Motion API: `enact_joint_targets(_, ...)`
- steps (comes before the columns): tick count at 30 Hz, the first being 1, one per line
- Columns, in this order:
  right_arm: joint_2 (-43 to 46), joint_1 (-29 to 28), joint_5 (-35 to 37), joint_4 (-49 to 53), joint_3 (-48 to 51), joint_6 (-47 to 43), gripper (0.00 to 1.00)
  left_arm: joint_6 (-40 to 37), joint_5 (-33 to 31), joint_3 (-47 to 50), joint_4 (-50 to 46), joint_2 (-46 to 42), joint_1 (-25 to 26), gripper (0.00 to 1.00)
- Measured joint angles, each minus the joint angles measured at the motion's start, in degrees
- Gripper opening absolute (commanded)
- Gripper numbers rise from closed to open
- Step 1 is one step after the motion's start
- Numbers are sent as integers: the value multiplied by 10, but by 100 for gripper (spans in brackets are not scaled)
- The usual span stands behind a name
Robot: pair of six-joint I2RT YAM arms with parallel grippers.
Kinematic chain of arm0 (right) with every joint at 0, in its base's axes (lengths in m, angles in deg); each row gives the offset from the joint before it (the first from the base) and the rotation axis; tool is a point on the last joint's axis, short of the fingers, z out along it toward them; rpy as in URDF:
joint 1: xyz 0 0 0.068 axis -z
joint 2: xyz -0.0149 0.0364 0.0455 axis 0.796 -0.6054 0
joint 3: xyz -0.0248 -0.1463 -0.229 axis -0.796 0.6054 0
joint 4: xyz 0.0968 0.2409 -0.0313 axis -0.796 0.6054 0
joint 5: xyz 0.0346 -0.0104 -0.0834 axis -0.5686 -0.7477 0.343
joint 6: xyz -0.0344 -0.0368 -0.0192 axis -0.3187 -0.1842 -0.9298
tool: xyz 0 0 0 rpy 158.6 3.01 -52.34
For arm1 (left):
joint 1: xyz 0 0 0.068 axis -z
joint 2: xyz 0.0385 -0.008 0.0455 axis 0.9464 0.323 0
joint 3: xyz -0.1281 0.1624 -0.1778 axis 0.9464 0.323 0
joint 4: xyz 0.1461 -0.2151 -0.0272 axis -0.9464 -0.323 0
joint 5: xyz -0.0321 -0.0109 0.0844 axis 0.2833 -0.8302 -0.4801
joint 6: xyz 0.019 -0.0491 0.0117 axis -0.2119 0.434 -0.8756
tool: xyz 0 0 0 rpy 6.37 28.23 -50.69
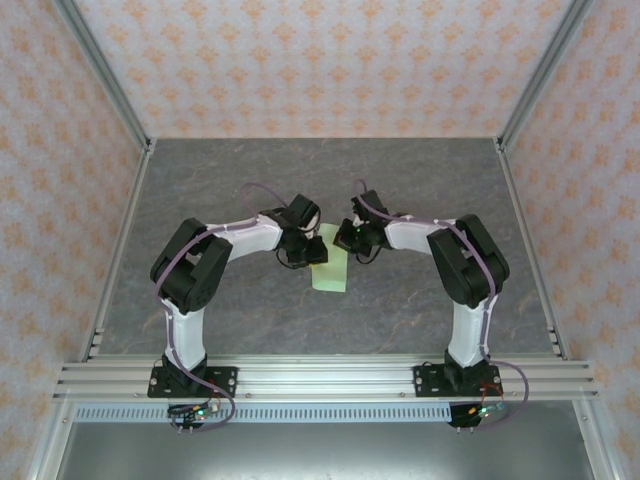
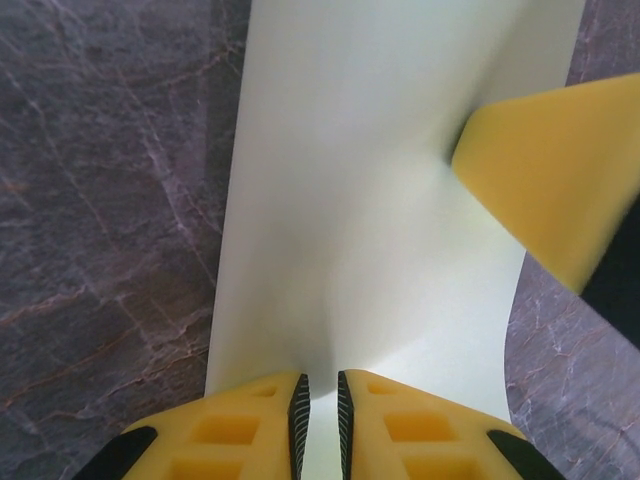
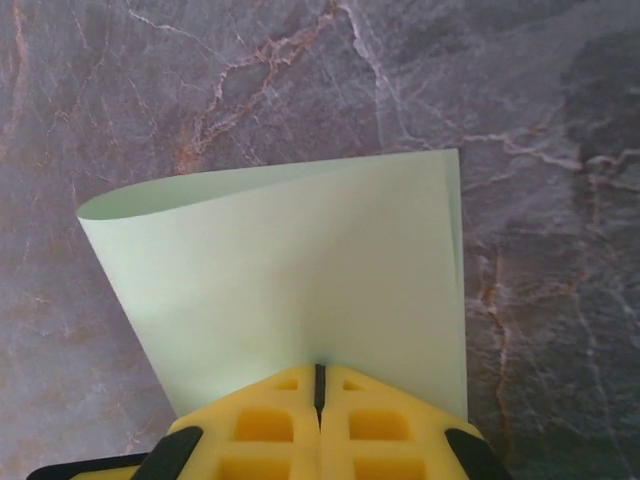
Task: Fold a paper plane with a square sheet of paper (fold left side to right side)
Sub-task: First fold the square sheet of paper in half at the center of the table.
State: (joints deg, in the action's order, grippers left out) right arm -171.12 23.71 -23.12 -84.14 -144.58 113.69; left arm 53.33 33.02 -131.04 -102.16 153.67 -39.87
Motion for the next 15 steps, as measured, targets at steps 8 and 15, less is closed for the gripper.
enact_joint_targets(8,-9,-1,6,37,-23,-6,0,-9,0,32,38,-17,16,19)
enact_joint_targets(15,-10,-2,6,44,-27,-6,0,-9,0,74,60,-44,34,19)
